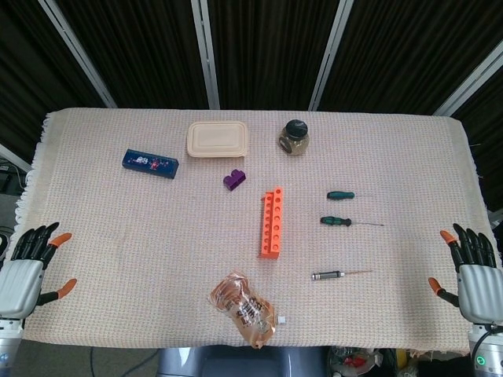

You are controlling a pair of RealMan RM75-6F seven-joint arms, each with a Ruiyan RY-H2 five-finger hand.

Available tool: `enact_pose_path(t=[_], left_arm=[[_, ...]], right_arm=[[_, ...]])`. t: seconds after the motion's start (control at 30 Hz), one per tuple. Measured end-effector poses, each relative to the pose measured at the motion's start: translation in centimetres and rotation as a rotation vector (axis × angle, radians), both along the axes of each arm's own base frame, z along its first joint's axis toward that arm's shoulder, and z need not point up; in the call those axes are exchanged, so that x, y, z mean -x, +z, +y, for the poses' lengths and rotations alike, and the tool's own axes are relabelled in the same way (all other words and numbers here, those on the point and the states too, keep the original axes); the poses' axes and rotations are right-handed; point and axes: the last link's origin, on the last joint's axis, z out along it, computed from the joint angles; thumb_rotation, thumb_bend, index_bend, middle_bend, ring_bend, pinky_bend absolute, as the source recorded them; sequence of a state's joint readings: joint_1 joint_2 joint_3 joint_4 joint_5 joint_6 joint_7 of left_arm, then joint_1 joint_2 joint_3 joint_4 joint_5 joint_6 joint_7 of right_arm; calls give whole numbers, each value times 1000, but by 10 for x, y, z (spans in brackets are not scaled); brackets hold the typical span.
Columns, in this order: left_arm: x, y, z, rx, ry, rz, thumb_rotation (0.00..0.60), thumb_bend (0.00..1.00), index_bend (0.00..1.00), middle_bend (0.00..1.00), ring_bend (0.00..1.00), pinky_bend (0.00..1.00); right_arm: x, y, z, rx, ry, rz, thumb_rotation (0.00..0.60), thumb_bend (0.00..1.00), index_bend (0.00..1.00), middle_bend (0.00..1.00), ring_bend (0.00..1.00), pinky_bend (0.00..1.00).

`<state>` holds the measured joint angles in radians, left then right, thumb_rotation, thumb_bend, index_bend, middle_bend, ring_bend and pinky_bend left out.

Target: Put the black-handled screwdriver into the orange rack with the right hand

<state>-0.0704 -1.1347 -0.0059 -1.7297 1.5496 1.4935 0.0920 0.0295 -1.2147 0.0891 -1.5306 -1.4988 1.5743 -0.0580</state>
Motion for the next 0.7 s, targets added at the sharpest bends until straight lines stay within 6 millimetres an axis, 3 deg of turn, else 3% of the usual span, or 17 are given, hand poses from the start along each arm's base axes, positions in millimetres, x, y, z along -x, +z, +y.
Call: enact_pose_path(t=[0.47,0.7], left_arm=[[-3,8,4,-12,-28,11,600,194,184,36,0,0],[-6,9,8,-15,-41,33,600,192,187,35,0,0]], right_arm=[[-11,-4,-2,-24,48,25,600,151,246,82,0,0],[-30,-16,-12,-107,112,87,600,156,278,95,0,0]])
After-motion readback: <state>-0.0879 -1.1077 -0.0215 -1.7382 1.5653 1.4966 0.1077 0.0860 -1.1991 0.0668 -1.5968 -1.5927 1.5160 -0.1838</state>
